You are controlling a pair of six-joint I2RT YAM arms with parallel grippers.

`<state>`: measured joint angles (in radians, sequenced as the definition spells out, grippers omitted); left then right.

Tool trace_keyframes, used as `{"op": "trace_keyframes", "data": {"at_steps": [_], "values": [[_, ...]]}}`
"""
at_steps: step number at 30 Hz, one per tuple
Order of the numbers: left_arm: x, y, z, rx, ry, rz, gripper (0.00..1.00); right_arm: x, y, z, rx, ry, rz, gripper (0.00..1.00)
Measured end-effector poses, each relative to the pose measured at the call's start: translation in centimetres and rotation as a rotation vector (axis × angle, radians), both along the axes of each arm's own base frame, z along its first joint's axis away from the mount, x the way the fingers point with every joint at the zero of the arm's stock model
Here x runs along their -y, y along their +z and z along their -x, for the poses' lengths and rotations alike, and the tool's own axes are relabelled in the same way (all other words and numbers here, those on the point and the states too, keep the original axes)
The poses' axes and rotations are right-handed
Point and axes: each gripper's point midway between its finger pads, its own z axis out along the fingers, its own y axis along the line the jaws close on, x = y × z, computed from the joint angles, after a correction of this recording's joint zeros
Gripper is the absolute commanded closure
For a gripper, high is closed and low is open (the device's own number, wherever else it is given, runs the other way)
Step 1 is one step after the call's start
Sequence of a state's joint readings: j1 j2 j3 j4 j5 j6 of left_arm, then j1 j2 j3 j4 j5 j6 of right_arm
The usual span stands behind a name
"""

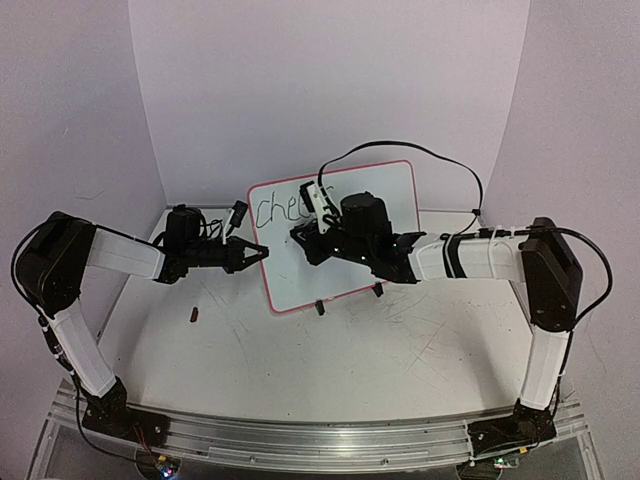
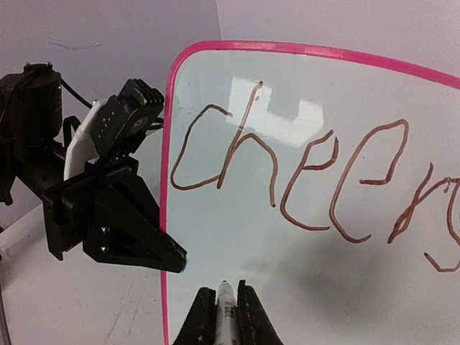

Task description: Write a sentence on the whiteboard

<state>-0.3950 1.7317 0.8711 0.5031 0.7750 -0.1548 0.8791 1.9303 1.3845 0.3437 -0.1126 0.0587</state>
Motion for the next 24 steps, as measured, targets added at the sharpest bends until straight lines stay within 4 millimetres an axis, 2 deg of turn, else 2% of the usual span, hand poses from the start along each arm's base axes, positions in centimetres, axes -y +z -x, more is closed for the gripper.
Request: {"op": "trace_keyframes", "data": {"at_steps": [3, 7, 9, 12, 17, 20, 24], "values": [[0.0, -0.1, 0.0, -0.002, 0.000, -0.001, 1.00, -0.2, -0.3, -0.3, 0.002, -0.014, 0.007, 1.00], [0.0, -0.1, 0.0, -0.004, 0.001, -0.004, 1.00, 0.9, -0.1, -1.2, 0.011, -0.068, 0.001, 1.00], [0.0, -0.1, 0.0, -0.003, 0.000, -0.005, 1.00, 2.8, -0.3, -1.9, 0.001, -0.108, 0.001, 1.00], [0.0, -0.1, 0.0, 0.000, 0.001, -0.006, 1.00, 6.9, 0.2, -4.0, 0.006, -0.193, 0.004, 1.00], [0.0, -0.2, 0.0, 0.005, 0.002, -0.010, 1.00, 12.6, 4.0, -7.3, 0.067, -0.322, -0.039, 1.00], [0.0, -0.2, 0.0, 0.010, 0.000, -0.012, 1.00, 14.2, 5.6, -8.1, 0.103, -0.355, -0.057, 1.00], [0.1, -0.1, -0.1, 0.012, -0.001, -0.015, 1.00, 14.8, 6.2, -8.5, 0.120, -0.367, -0.059, 1.00]]}}
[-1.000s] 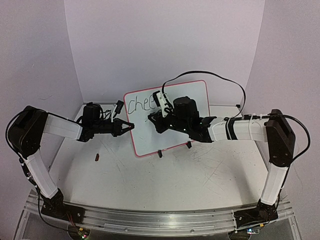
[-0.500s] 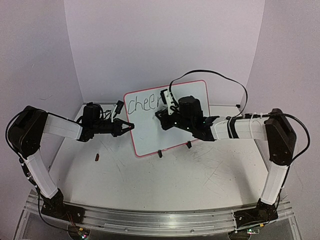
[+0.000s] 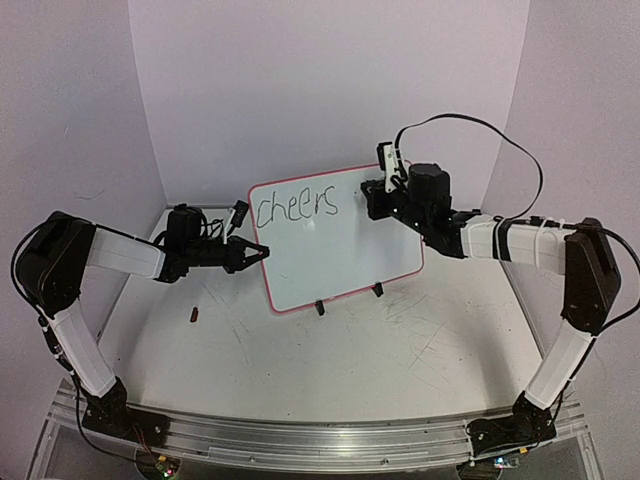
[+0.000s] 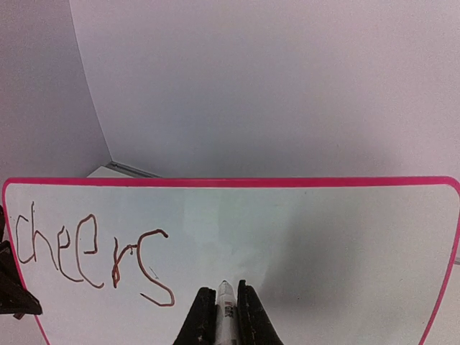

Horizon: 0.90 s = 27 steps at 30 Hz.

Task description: Write a sentence on the whiteboard

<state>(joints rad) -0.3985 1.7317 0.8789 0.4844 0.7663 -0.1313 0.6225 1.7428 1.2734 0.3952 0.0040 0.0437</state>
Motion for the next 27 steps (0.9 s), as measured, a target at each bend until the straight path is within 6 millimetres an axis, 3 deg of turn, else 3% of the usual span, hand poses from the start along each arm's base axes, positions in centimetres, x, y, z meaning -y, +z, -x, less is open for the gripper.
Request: {"op": "trace_keyframes", "data": {"at_steps": [10, 27], "values": [[0.1, 0.1, -0.1, -0.009, -0.002, -0.008, 1.00, 0.8, 2.3, -1.8, 0.045, -0.018, -0.018, 1.00], [0.1, 0.0, -0.1, -0.007, -0.003, -0.012, 1.00, 0.5, 0.6, -2.9, 0.015, -0.015, 0.002, 1.00]]}}
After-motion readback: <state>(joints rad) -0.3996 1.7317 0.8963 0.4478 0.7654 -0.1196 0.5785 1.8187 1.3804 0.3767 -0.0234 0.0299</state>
